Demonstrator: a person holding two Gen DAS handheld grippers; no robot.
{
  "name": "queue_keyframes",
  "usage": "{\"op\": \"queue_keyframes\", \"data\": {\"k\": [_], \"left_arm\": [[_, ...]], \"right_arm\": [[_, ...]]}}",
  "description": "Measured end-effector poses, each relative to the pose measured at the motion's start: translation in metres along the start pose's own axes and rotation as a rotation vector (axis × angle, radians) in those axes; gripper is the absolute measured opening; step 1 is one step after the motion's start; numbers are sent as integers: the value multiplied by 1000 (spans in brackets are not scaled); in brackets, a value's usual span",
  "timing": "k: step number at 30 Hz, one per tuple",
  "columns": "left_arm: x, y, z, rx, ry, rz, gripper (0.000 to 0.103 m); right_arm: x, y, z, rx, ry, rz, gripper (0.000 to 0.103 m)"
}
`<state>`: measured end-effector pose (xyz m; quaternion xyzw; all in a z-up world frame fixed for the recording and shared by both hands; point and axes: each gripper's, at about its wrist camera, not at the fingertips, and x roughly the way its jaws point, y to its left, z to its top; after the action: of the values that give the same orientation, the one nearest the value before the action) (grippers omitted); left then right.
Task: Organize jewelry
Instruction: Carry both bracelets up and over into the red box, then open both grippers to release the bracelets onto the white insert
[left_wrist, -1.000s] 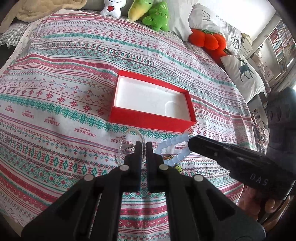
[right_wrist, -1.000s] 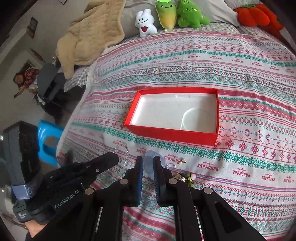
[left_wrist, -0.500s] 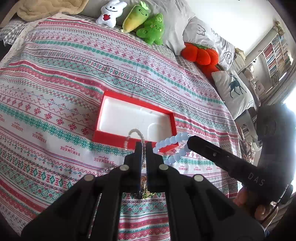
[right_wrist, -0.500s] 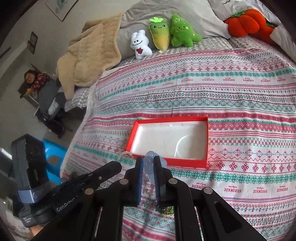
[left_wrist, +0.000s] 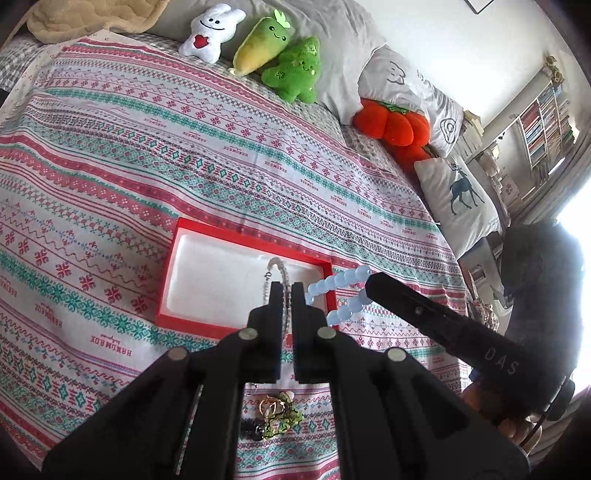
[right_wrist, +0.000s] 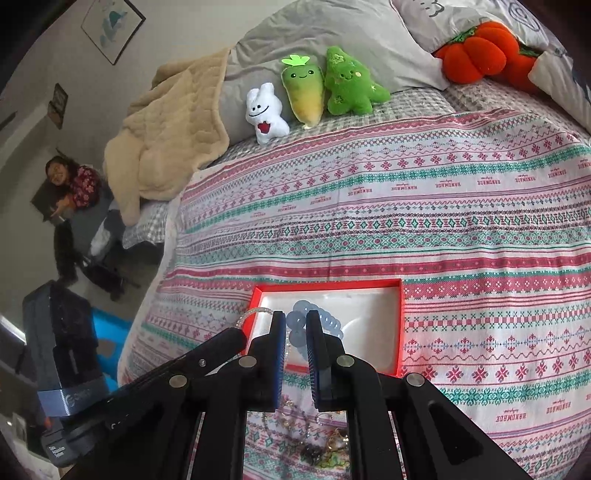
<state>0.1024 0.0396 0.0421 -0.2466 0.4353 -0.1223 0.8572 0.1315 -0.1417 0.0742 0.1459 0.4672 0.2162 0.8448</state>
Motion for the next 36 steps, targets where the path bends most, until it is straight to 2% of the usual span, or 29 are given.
{"op": "queue_keyframes", "data": {"k": [5, 16, 32, 36], "left_arm": [[10, 10, 7, -29, 7, -10, 5], [27, 34, 12, -50, 30, 35, 5], [29, 47, 8, -25, 51, 126, 5], [29, 47, 7, -32, 57, 131, 9]], "right_arm": [[14, -3, 5, 5, 6, 5, 11], [40, -20, 5, 24, 50, -26, 11], [42, -34, 2, 57, 70, -72, 12], [41, -37, 2, 69, 81, -72, 15]]}}
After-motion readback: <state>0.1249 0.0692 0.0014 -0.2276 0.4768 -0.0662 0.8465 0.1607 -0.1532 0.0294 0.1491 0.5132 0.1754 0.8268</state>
